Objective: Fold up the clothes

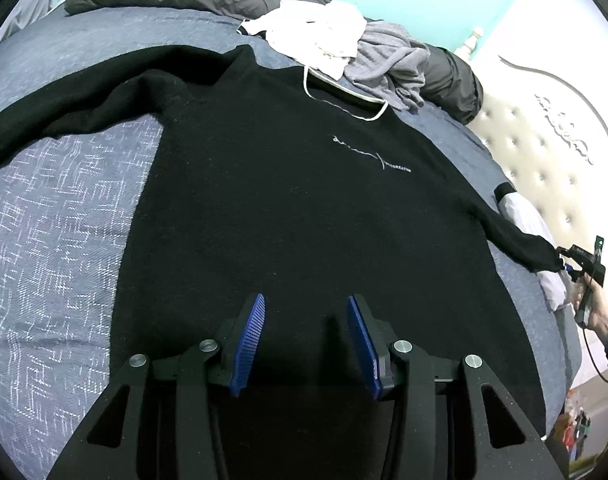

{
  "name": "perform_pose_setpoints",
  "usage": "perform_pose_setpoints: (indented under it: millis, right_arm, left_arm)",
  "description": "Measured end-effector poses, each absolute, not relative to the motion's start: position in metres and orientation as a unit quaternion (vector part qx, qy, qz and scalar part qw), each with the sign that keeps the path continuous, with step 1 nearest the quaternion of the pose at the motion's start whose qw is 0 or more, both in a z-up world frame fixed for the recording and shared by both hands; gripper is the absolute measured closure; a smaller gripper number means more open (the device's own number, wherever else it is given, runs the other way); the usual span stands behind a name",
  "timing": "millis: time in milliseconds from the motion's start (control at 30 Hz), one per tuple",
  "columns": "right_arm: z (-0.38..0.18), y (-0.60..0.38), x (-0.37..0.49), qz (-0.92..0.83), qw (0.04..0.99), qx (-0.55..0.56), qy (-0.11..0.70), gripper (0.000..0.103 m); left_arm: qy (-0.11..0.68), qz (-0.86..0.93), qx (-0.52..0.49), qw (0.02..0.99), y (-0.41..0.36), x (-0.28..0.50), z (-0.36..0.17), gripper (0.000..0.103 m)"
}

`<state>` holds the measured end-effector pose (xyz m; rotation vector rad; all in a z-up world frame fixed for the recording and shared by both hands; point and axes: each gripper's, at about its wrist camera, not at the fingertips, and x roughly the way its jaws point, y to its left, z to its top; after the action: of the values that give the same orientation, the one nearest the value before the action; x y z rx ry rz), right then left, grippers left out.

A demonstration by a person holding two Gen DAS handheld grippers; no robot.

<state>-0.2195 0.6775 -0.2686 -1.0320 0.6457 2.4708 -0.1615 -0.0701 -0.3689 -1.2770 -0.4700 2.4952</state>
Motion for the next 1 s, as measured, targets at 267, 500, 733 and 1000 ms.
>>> perform_pose_setpoints:
  millis: [267,500,733,1000]
  right_arm:
    - [-0.252,0.672,-0.205,0.901,0.217,-0.330,0.180,0.100]
    - [-0.269,0.679,-0.209,0.874,0.261,-0.370,0.176,0.100]
    - [-0.238,0.661,-0.181,0.884,0.266,-0.333,0.194,0.096]
    - [-0.227,0.543,-0.157,0.917,0.121,-0.301,0.231,0.087]
  left_arm:
    - [-0.165,0.867,-0.445,0.150,-0.071,-0.162,-0.370,0.056]
    - [-0.164,0.870,-0.442,0.147,-0.072,-0.159,-0.365,0.056]
    - [-0.179,0.872,-0.435,0.135,-0.087,-0.148,-0.350,0.056]
    - [-0.217,0.856,-0.455,0.110,-0.140,-0.131,-0.323,0.056]
